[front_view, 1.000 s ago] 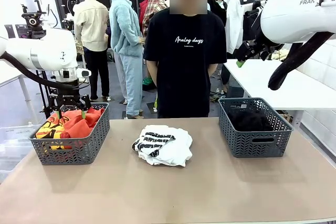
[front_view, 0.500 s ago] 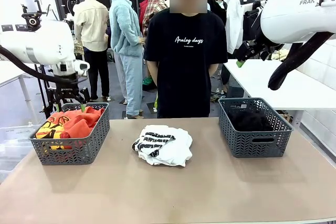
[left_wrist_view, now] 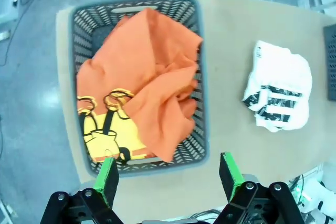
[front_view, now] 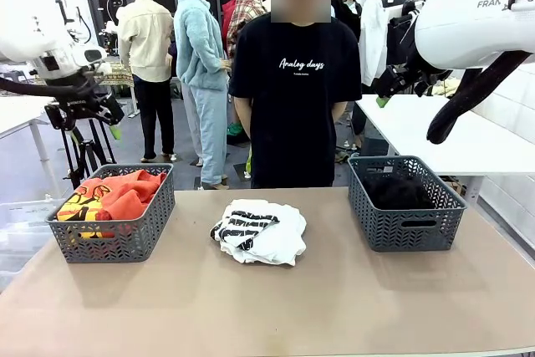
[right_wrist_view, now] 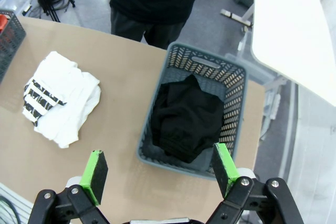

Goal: Sort the tops and bottoms.
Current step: Lift clothes from the center of the table with your right hand.

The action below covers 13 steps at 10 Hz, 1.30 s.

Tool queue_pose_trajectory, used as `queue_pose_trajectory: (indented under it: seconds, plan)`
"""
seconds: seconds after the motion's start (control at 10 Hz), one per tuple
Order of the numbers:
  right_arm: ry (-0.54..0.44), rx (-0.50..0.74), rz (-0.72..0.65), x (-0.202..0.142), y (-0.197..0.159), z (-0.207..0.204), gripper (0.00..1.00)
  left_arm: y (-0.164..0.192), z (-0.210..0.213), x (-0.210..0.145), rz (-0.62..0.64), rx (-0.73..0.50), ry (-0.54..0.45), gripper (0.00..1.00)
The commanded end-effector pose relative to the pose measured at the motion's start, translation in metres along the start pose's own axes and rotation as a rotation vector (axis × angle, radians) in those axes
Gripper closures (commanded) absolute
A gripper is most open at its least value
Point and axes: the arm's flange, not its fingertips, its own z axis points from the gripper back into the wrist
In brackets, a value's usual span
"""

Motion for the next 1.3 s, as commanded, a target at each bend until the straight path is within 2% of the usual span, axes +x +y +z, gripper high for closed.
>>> queue_pose_trajectory:
  seconds: [0.0,0.1,0.2,0.3,0.6,0.8,0.9,1.0,1.2]
  plan:
    - [0.007,-0.02,0.004,0.0,0.001,-0.001,0.0,-0.014,-0.014,-0.023,-0.076,-0.073,-0.055,0.0]
    - [0.007,-0.02,0.004,0.0,0.001,-0.001,0.0,-0.021,-0.009,-0.028,-0.092,-0.072,-0.121,0.0]
    - [0.007,-0.02,0.004,0.0,0.001,-0.001,0.0,-0.019,-0.011,-0.021,-0.026,-0.035,-0.135,0.0]
    - [0.007,-0.02,0.004,0.0,0.001,-0.001,0.0,-0.019,0.0,-0.014,-0.057,-0.044,-0.06,0.0]
    - [0.007,-0.02,0.004,0.0,0.001,-0.001,0.0,-0.023,-0.004,-0.017,-0.06,-0.04,-0.085,0.0]
    - [0.007,-0.02,0.004,0.0,0.001,-0.001,0.0,-0.055,0.029,-0.053,-0.209,-0.165,-0.345,0.0]
    - [0.007,-0.02,0.004,0.0,0.001,-0.001,0.0,-0.062,0.045,-0.07,-0.256,-0.214,-0.422,0.0]
    - [0.007,-0.02,0.004,0.0,0.001,-0.001,0.0,-0.065,0.057,-0.085,-0.285,-0.263,-0.441,0.0]
    - [0.007,-0.02,0.004,0.0,0.001,-0.001,0.0,-0.063,0.072,-0.107,-0.337,-0.307,-0.418,0.0]
